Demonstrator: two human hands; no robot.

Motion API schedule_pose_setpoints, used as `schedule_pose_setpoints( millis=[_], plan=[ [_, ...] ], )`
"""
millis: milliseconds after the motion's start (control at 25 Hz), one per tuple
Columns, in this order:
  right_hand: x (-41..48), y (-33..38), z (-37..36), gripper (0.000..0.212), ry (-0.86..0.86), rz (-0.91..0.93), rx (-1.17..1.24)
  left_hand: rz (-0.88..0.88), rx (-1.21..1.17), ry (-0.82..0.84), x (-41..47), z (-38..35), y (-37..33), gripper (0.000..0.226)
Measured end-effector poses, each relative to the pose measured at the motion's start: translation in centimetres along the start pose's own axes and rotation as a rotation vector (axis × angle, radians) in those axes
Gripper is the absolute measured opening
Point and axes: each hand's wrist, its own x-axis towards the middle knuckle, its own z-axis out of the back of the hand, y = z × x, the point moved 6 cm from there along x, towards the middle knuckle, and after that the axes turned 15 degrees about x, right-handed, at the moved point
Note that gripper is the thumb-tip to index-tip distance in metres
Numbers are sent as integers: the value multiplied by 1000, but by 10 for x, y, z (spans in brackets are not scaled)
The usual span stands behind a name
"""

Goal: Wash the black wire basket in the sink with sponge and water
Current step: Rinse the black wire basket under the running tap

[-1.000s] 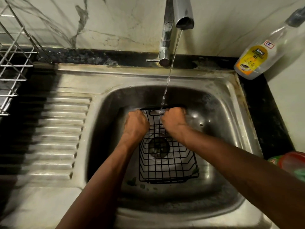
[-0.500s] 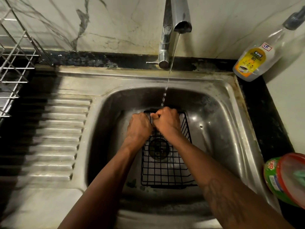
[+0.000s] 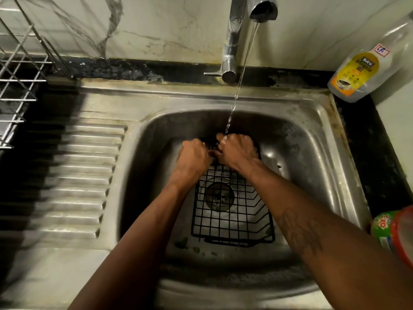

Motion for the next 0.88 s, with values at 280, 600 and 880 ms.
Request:
schedule_pose_setpoints(
  millis=[280, 600, 880],
  plan=[
    [17, -5, 3, 47, 238, -97, 446, 26, 67, 120, -8, 18, 4, 20],
    [6, -4, 1, 56, 279, 95, -6, 97, -96, 12, 3, 18, 15, 26],
    [0, -7, -3, 60, 439, 58, 46, 8, 260, 115, 0, 27, 14, 25]
  ],
)
